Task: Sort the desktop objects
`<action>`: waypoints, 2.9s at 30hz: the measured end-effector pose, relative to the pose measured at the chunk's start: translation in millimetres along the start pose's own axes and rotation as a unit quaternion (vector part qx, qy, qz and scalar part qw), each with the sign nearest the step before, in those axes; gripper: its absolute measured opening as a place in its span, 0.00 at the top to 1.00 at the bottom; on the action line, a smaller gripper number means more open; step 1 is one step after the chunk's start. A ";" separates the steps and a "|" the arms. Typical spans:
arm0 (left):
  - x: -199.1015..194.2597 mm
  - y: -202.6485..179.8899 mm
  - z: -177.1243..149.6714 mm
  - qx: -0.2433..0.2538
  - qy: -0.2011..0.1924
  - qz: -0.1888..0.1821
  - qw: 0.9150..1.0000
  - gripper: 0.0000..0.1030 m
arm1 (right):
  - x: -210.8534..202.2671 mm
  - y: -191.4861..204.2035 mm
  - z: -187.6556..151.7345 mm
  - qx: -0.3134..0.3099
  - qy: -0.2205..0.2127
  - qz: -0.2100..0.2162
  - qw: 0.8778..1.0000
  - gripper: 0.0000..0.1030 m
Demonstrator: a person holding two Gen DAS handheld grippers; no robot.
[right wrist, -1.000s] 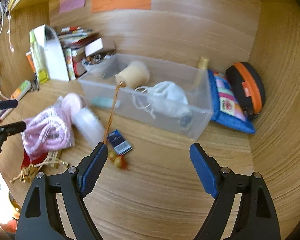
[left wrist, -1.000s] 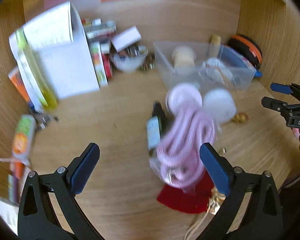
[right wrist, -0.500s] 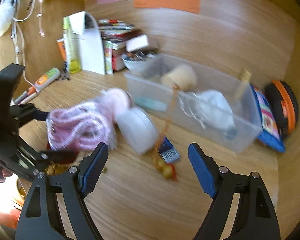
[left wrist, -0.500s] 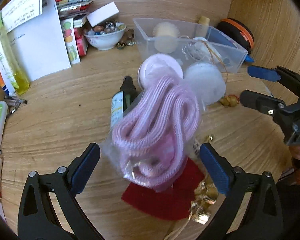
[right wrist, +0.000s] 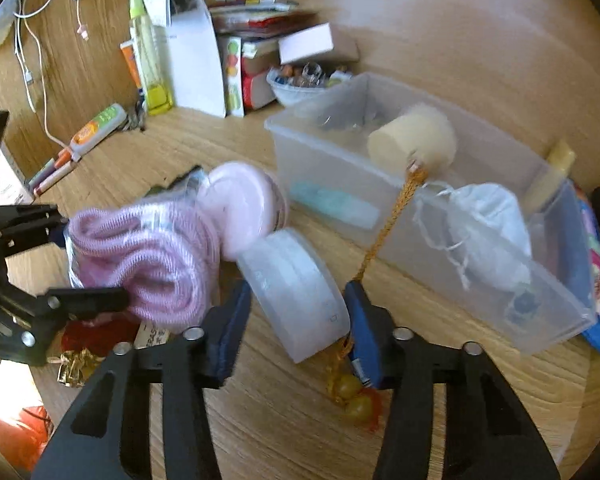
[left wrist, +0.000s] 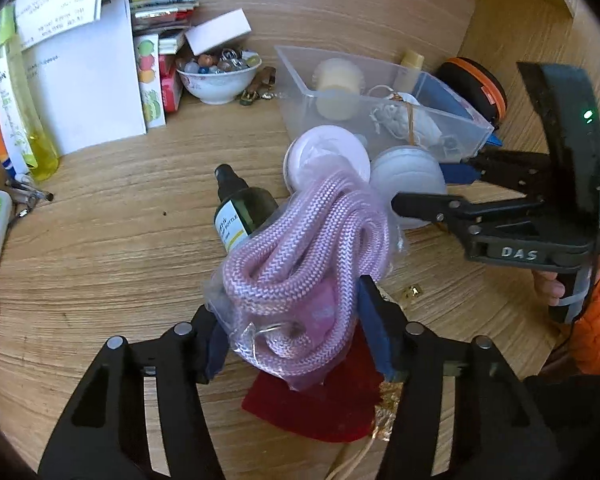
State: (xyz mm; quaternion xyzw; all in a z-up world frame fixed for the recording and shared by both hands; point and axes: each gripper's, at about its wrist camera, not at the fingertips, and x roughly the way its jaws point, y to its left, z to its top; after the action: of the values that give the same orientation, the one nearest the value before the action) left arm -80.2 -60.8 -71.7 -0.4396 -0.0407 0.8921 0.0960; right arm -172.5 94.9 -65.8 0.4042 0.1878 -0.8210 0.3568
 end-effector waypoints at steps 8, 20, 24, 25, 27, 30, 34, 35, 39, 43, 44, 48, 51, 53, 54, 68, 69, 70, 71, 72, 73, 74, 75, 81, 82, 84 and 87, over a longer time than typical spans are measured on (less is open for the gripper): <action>-14.0 -6.9 0.0 0.015 -0.020 0.010 1.000 0.53 | -12.3 5.6 -14.6 -0.016 -0.009 -0.010 1.000 0.73; 8.3 -36.9 7.7 0.061 -0.002 -0.019 0.998 0.60 | -2.7 3.6 -15.3 0.006 0.012 -0.008 1.000 0.72; 18.9 -39.8 12.9 0.059 -0.004 -0.027 0.998 0.63 | -0.1 2.2 -14.5 0.015 0.009 -0.008 1.000 0.74; 22.4 -38.9 14.4 0.059 -0.004 -0.022 0.998 0.67 | -2.1 1.7 -14.8 0.019 0.005 -0.005 1.000 0.74; 27.4 -36.6 16.0 0.055 -0.002 -0.024 0.998 0.72 | -6.3 1.2 -15.5 0.023 -0.001 -0.004 1.000 0.74; 30.5 -33.0 18.3 0.048 -0.007 -0.022 0.999 0.75 | -15.1 2.2 -18.2 0.021 -0.010 -0.013 1.000 0.74; 24.8 -31.4 19.6 0.045 -0.018 -0.016 0.999 0.78 | -30.4 0.2 -19.1 0.030 -0.026 -0.006 0.999 0.74; 21.8 -31.9 19.9 0.046 -0.023 -0.011 0.999 0.78 | -34.2 -0.3 -18.5 0.031 -0.031 -0.005 0.999 0.74; 11.1 -34.3 21.6 0.049 -0.040 -0.006 0.998 0.78 | -54.2 -2.9 -15.3 0.041 -0.055 0.004 0.998 0.74; -1.5 -35.7 25.6 0.047 -0.065 0.001 0.997 0.78 | -72.9 -5.8 -13.1 0.048 -0.078 0.010 0.996 0.74; -3.7 -35.3 27.5 0.046 -0.069 0.001 0.997 0.78 | -76.0 -6.4 -12.6 0.049 -0.082 0.009 0.995 0.74; -8.0 -31.7 36.8 0.034 -0.083 -0.003 0.996 0.78 | -85.1 -13.4 -14.2 0.062 -0.092 0.002 0.994 0.74; -6.1 -29.5 43.1 0.027 -0.086 -0.012 0.996 0.78 | -91.3 -22.6 -17.0 0.075 -0.096 -0.003 0.993 0.74; -4.0 -29.4 47.0 0.024 -0.086 -0.015 0.996 0.78 | -95.8 -28.6 -20.4 0.083 -0.096 -0.008 0.992 0.74; -3.4 -29.4 48.3 0.023 -0.087 -0.015 0.996 0.78 | -96.3 -31.9 -22.3 0.088 -0.096 -0.009 0.991 0.74; -4.4 -32.2 55.4 0.026 -0.091 -0.023 0.995 0.78 | -57.8 -70.2 -58.9 0.143 -0.028 -0.043 0.988 0.73; -3.6 -32.7 55.1 0.026 -0.089 -0.024 0.995 0.78 | -55.9 -68.9 -59.2 0.139 -0.025 -0.045 0.989 0.72; -3.0 -33.3 54.9 0.026 -0.088 -0.026 0.995 0.78 | -55.6 -67.8 -59.1 0.137 -0.025 -0.044 0.989 0.70; -2.1 -34.0 54.3 0.025 -0.086 -0.028 0.996 0.78 | -55.5 -65.9 -58.7 0.133 -0.025 -0.045 0.990 0.70; -1.5 -34.4 53.7 0.026 -0.085 -0.029 0.996 0.78 | -55.9 -63.0 -57.9 0.125 -0.025 -0.047 0.991 0.67; -1.1 -35.2 53.1 0.027 -0.084 -0.029 0.996 0.78 | -57.0 -60.1 -57.2 0.117 -0.026 -0.050 0.992 0.63; -1.4 -35.9 52.5 0.028 -0.084 -0.029 0.996 0.78 | -58.1 -58.4 -56.8 0.111 -0.026 -0.056 0.992 0.60; -1.5 -36.6 52.3 0.029 -0.083 -0.031 0.996 0.78 | -60.5 -55.8 -56.5 0.104 -0.029 -0.064 0.992 0.57; 1.0 -41.1 49.9 0.038 -0.076 -0.041 0.996 0.78 | -72.7 -50.4 -56.7 0.088 -0.043 -0.069 0.993 0.57; 2.1 -41.3 49.2 0.038 -0.074 -0.043 0.996 0.78 | -72.1 -48.8 -56.5 0.084 -0.040 -0.069 0.993 0.57; 6.5 -41.4 47.6 0.036 -0.065 -0.048 0.996 0.78 | -68.9 -45.6 -55.2 0.077 -0.037 -0.072 0.994 0.59; 14.7 -41.4 43.9 0.036 -0.051 -0.053 0.997 0.78 | -59.8 -44.6 -51.0 0.074 -0.025 -0.073 0.994 0.64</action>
State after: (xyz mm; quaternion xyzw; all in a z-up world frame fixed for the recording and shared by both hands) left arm -118.1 -16.7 -49.9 -0.3867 -0.0366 0.9080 0.1568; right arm -153.4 181.4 -47.9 0.3939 0.1461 -0.8664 0.2698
